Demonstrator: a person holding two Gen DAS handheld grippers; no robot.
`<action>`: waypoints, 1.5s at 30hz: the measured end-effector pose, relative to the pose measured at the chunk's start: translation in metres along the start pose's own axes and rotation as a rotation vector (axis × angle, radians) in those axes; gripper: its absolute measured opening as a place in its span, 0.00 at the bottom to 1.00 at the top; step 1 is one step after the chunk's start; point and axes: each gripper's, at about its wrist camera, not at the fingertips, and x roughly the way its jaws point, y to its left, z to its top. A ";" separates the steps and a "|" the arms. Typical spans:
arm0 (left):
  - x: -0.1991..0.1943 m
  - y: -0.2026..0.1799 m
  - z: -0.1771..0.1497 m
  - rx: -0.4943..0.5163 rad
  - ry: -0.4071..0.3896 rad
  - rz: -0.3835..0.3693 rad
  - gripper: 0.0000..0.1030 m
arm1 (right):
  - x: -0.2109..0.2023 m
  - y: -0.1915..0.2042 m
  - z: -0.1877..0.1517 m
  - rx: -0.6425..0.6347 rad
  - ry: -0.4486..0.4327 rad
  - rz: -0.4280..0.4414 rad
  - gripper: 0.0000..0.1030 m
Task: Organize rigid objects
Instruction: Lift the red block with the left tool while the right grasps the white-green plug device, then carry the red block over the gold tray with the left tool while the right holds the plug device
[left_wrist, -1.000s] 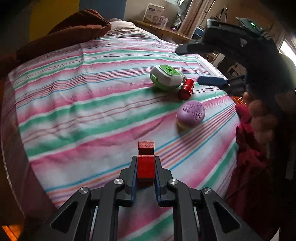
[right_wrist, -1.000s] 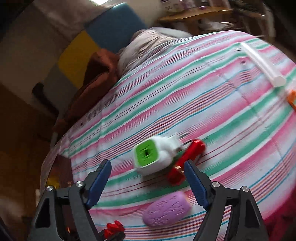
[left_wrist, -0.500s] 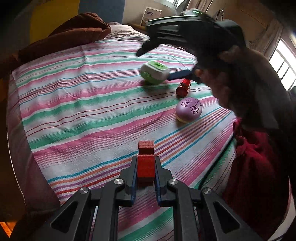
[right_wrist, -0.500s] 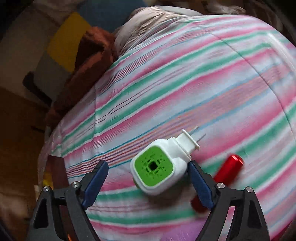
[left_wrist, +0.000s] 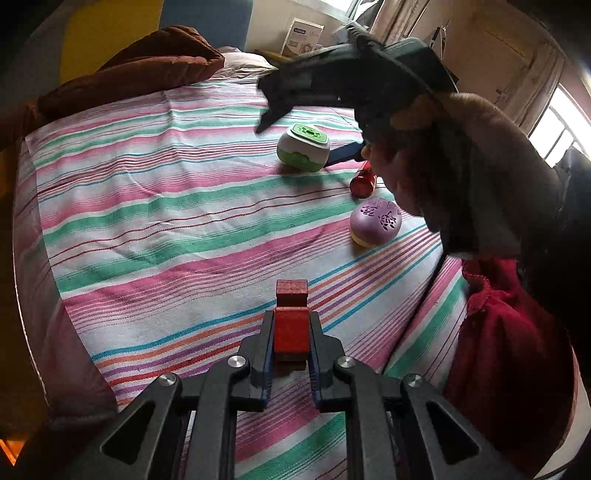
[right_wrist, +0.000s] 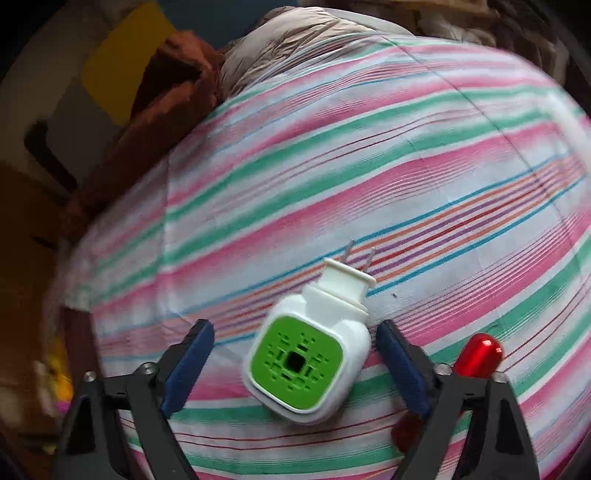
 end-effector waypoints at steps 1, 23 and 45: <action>-0.002 0.001 -0.002 0.001 0.000 0.001 0.14 | 0.000 0.006 -0.003 -0.045 -0.007 -0.045 0.61; -0.050 -0.020 -0.028 0.082 -0.048 0.128 0.14 | -0.014 0.042 -0.079 -0.465 -0.004 -0.017 0.55; -0.184 0.034 -0.018 -0.077 -0.296 0.406 0.14 | -0.004 0.060 -0.086 -0.559 -0.060 -0.073 0.52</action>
